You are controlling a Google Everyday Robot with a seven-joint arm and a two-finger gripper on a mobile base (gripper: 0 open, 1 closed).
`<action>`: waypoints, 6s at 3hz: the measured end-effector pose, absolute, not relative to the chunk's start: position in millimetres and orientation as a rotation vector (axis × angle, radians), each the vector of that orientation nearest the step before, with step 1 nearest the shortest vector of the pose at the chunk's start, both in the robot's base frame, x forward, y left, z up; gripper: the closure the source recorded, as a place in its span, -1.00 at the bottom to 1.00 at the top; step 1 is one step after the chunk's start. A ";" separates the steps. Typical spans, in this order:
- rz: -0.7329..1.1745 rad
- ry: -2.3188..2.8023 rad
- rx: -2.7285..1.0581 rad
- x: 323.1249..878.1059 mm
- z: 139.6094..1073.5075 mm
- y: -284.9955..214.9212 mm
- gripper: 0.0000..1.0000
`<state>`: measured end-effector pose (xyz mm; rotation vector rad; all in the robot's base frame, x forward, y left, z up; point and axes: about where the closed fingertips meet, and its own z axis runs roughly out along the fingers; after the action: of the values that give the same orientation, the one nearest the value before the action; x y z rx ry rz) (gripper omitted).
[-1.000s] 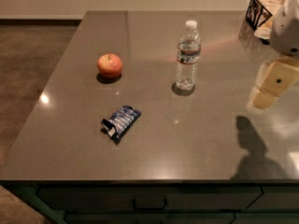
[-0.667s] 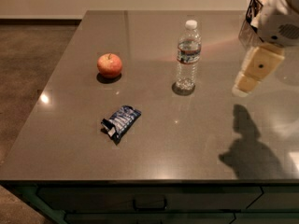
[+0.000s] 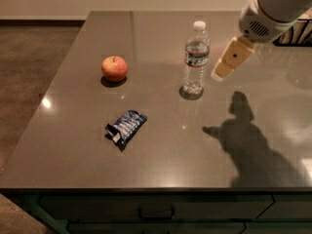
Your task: Knock water bottle over
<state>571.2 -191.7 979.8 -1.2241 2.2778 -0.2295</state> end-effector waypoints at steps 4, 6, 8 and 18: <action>0.156 2.043 -0.948 624.8 936.5 -148.1 -1.00; 0.285 1.985 -0.919 634.8 930.5 -129.6 -0.66; 0.359 1.979 -0.933 639.8 931.5 -115.0 0.28; -0.124 2.312 -2.148 585.5 865.5 -117.5 -0.77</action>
Offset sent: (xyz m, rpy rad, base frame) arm 0.0498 0.0247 -0.0383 0.4152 -0.1723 -0.0691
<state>585.5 -117.5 865.5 -2.1480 2.3121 -0.1237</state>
